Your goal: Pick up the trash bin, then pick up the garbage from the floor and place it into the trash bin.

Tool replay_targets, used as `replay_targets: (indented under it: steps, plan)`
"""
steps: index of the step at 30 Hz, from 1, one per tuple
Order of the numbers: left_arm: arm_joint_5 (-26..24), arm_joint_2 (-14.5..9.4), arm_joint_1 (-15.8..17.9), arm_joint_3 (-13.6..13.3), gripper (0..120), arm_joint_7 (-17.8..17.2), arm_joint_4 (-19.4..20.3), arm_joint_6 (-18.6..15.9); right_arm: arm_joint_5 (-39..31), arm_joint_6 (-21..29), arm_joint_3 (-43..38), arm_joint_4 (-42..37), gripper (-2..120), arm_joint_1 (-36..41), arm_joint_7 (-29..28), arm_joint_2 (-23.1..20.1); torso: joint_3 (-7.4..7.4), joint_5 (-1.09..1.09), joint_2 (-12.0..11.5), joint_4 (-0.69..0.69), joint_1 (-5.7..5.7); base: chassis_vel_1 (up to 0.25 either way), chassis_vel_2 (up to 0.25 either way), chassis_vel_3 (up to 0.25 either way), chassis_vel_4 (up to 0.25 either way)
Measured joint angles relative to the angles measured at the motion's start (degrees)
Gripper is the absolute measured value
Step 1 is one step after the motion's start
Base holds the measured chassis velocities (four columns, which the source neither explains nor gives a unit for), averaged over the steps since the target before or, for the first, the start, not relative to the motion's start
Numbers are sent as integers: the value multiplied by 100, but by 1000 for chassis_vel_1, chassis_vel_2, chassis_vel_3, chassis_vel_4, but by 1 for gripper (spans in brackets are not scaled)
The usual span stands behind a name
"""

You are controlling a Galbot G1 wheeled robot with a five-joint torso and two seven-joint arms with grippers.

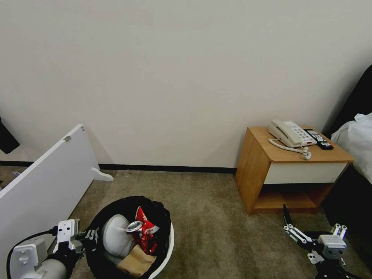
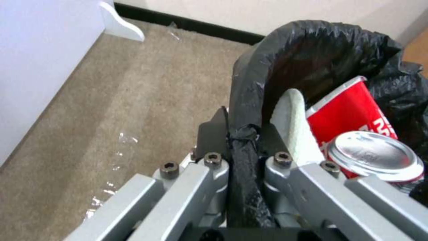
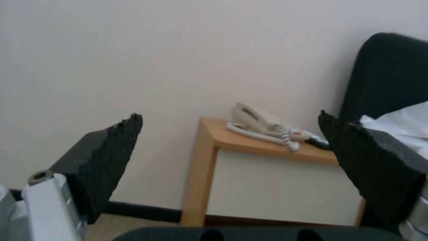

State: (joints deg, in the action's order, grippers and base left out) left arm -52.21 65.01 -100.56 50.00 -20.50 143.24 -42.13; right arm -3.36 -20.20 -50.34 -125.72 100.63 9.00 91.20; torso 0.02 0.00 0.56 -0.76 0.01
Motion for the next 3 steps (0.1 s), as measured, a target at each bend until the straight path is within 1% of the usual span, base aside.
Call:
replay_targets:
  steps: [3]
  plan:
    - [-6,-6,16,7,4,2,0,0,53,-39,-15,-30,100,-5,-23,38,0,0,0,0,0,0,0,0,0]
